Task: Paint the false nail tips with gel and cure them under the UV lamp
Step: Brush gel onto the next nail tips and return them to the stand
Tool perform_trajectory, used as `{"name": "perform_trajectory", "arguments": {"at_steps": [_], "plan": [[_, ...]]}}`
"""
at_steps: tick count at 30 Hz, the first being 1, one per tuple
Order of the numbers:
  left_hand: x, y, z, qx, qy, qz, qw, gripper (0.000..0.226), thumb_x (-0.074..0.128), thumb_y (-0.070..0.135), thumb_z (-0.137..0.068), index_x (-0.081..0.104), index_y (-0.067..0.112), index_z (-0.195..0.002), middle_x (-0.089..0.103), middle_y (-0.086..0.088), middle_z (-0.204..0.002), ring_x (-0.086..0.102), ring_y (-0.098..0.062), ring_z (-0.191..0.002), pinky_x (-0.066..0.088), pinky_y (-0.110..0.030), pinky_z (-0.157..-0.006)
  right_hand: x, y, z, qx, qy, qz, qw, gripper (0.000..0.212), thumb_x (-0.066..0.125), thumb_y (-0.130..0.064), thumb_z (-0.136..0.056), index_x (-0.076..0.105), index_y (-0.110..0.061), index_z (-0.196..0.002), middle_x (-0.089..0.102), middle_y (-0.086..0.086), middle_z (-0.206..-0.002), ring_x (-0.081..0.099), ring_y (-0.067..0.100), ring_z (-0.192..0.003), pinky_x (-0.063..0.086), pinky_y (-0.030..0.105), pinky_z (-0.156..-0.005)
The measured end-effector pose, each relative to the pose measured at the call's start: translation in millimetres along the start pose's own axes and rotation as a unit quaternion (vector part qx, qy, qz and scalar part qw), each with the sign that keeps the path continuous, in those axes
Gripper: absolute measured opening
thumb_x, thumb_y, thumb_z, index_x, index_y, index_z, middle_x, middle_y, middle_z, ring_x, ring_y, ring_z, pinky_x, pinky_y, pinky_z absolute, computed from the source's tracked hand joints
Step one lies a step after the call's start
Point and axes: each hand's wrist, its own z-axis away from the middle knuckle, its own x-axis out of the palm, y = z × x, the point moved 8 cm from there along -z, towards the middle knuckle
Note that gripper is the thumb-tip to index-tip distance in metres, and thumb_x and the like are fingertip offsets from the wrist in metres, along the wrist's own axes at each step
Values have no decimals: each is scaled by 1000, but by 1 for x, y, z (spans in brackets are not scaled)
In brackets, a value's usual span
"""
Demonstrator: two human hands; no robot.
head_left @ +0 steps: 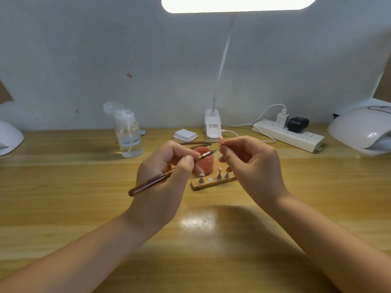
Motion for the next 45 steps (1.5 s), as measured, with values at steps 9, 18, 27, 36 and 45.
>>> {"name": "perform_trajectory", "arguments": {"at_steps": [9,18,27,36,45], "plan": [[2,5,-2,4,-6,-14,1000,11,56,22,-91,66,26,-95,72,15,-84,67,-3,-82,47,-9,-68,-1,-10,1,-32,4,44,998,10,70,-14,-86,72,-12,-96,71,-3,-81,69,12,-73,58,36,-65],[-1,10,-2,19,4,-32,999,13,54,32,-87,66,27,-90,71,14,-81,66,-5,-80,46,-10,-67,-3,-12,1,-43,17,84,995,11,70,-14,-86,73,-9,-96,71,0,-79,67,13,-70,56,38,-66],[-1,8,0,25,-7,-54,998,14,52,31,-82,66,25,-82,69,13,-75,62,-10,-75,46,-20,-66,-4,-10,0,-36,14,89,995,10,70,-11,-85,74,-9,-94,71,-1,-78,67,11,-70,56,36,-66],[0,-2,-2,-15,4,15,1000,16,52,15,-90,67,13,-85,72,7,-74,68,-7,-76,48,-12,-70,-2,-4,0,4,2,21,1000,9,69,-7,-86,72,-12,-93,71,-1,-78,70,14,-73,58,37,-67],[0,-4,-4,-26,13,38,999,16,52,17,-91,67,14,-85,73,7,-74,67,-4,-73,46,-11,-67,0,1,1,25,-7,-17,1000,10,69,-7,-86,71,-11,-95,73,0,-80,71,15,-74,59,38,-65]]}}
